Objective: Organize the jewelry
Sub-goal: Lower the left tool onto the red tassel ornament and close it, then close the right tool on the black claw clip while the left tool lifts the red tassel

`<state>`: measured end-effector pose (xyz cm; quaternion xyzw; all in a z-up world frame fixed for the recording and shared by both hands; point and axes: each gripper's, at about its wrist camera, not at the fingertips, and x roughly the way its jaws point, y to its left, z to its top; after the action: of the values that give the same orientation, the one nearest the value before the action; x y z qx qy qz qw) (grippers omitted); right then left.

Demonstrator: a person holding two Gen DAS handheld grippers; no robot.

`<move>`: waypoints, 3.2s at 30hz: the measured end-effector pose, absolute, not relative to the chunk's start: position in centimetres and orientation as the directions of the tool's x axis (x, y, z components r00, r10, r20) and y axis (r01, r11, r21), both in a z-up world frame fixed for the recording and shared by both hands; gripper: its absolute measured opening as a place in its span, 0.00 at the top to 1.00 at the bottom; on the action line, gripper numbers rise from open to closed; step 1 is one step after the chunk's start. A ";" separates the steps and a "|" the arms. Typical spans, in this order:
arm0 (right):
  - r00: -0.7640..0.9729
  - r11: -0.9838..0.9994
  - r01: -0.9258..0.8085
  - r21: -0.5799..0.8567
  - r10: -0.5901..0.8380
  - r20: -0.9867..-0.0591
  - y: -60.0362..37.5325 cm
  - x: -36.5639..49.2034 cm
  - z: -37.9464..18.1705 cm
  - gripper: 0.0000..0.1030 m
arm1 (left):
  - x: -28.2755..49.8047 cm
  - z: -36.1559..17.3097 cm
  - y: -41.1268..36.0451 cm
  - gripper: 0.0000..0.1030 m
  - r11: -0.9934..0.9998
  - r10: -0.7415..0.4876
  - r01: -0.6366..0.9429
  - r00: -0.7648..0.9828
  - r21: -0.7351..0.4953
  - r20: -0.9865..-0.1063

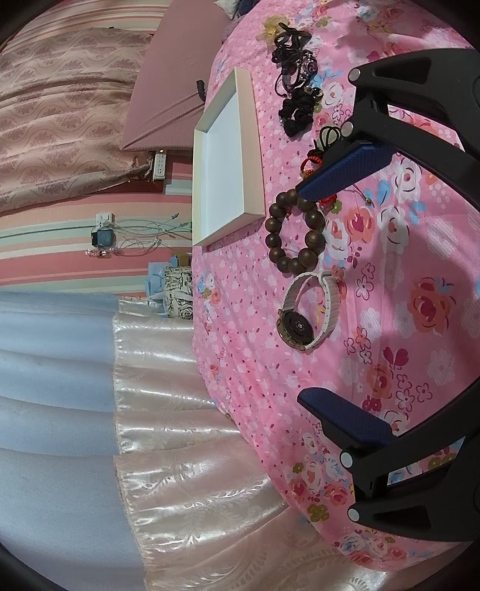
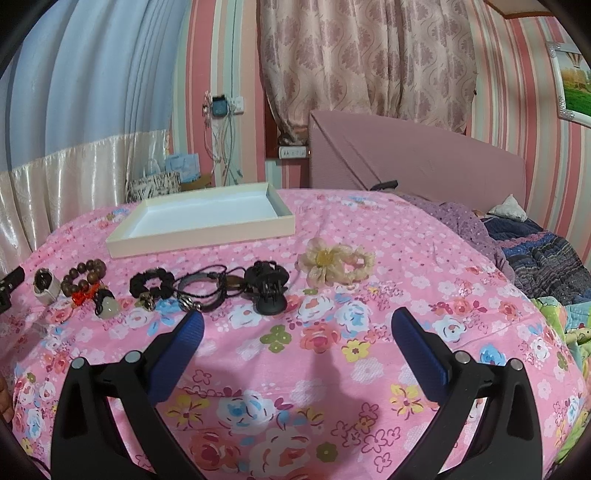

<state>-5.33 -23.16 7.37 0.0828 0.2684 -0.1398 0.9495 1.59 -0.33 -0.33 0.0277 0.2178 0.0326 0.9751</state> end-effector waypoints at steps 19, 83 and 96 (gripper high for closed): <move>0.780 0.948 0.295 0.119 -0.167 -0.603 -24.0 -1.7 6.9 0.02 | 5.8 -1.3 -6.8 0.15 0.982 -0.133 0.185 0.799 0.030 -0.587; 0.671 0.966 0.182 0.184 0.015 -0.742 -25.1 5.4 5.1 0.73 | 7.5 -1.5 -4.5 0.93 0.967 -0.242 0.237 0.726 -0.097 -0.643; 0.636 0.954 0.194 0.230 0.056 -0.769 -25.0 4.5 3.7 0.57 | 5.4 -0.5 -4.3 0.93 0.968 -0.229 0.241 0.744 -0.068 -0.628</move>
<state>4.45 -25.03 3.74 0.1474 0.4246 -0.0388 0.8925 5.43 -4.25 -0.54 0.0087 0.3351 -0.1257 0.9337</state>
